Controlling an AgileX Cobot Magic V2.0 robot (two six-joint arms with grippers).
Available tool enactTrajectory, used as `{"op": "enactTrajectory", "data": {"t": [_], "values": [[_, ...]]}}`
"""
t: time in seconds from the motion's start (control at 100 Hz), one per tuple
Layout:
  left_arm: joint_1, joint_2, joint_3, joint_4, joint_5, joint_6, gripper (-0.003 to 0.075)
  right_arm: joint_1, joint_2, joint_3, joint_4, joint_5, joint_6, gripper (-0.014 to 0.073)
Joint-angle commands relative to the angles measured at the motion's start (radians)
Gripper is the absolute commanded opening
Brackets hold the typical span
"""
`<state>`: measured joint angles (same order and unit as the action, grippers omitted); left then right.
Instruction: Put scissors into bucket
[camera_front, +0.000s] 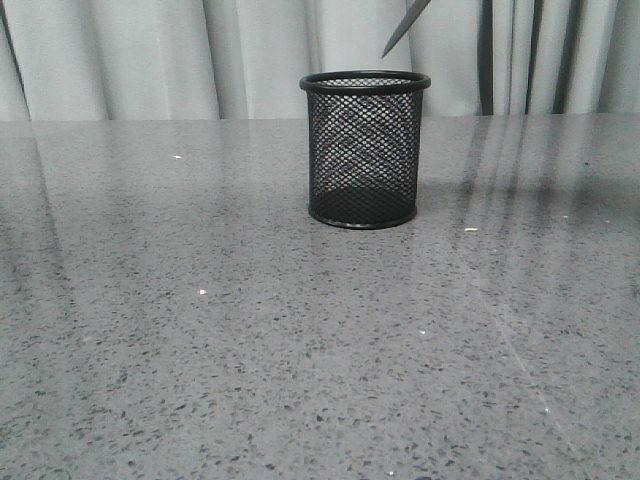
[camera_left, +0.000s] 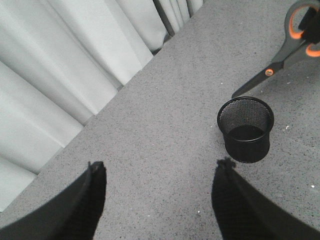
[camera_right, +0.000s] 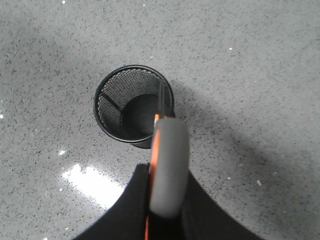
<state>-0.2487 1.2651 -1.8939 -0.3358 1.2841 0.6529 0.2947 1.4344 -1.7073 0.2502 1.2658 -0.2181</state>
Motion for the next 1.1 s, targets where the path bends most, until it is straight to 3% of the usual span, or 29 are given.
{"op": "enactTrajectory", "data": {"t": [0.0,0.85,0.97,1.09], "values": [[0.002,-0.017,-0.029,-0.036,-0.015,-0.011,0.0420,0.012,-0.006,-0.034,0.011,0.027,0.003,-0.0039],[0.002,-0.015,-0.029,-0.036,-0.017,-0.011,0.0420,0.060,0.170,-0.081,-0.026,0.027,0.003,-0.0037],[0.002,-0.015,-0.029,-0.036,-0.017,-0.011,0.0420,0.060,0.183,-0.081,0.000,0.027,0.003,0.0064],[0.002,-0.015,-0.029,-0.036,-0.017,-0.011,0.0420,0.060,0.187,-0.081,0.011,0.027,0.003,0.0284]]}}
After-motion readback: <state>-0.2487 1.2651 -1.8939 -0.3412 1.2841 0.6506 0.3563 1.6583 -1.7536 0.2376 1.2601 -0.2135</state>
